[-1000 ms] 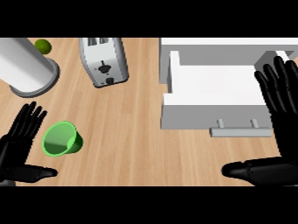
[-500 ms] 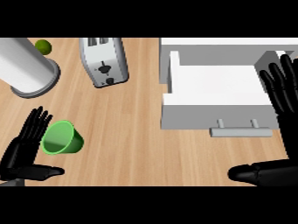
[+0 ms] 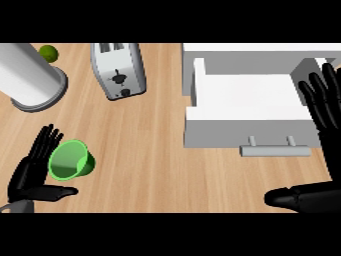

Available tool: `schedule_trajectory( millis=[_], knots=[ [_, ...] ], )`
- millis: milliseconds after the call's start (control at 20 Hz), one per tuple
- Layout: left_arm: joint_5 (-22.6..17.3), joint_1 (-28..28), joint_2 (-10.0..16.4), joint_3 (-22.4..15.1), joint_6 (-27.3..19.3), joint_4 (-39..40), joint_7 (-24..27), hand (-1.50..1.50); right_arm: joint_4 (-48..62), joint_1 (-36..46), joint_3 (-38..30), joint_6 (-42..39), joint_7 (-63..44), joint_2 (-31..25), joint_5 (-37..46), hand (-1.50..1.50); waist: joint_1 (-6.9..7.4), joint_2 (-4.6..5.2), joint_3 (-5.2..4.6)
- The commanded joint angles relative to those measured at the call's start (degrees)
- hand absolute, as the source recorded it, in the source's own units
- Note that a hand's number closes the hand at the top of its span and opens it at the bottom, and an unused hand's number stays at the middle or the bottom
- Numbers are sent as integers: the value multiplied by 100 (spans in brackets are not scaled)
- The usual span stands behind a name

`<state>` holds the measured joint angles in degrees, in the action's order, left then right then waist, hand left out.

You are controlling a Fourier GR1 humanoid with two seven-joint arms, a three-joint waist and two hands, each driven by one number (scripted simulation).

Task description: Pick up the cup, place it into the drawer and close the drawer

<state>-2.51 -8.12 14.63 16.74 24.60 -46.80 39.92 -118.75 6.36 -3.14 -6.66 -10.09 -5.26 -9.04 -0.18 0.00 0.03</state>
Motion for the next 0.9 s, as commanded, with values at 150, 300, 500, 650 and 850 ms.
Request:
schedule_trajectory(
  millis=[150, 300, 500, 650, 850],
  knots=[
    [302, -387, -14, -134, -139, 1174, 956, -150, 76, -177, 53, -43, 245, 100, 52, -150, -14, 7, -7],
    [237, -1145, 156, -15, -122, 1893, 824, -150, -183, -19, 198, 60, -127, 77, 157, -150, -52, 14, -11],
    [248, -791, 145, -196, 62, 1671, 1013, -150, 450, 182, 321, 114, 290, 242, 402, -150, 4, 10, -7],
    [256, -1074, 213, -133, 136, 2186, 1405, -150, -239, -322, 186, -90, 145, 101, 97, -150, -59, 16, -12],
    [122, -1073, 152, -149, 280, 2204, 1312, -150, -41, -115, 244, 27, 82, 171, 199, -150, -17, 12, -9]
  ],
)
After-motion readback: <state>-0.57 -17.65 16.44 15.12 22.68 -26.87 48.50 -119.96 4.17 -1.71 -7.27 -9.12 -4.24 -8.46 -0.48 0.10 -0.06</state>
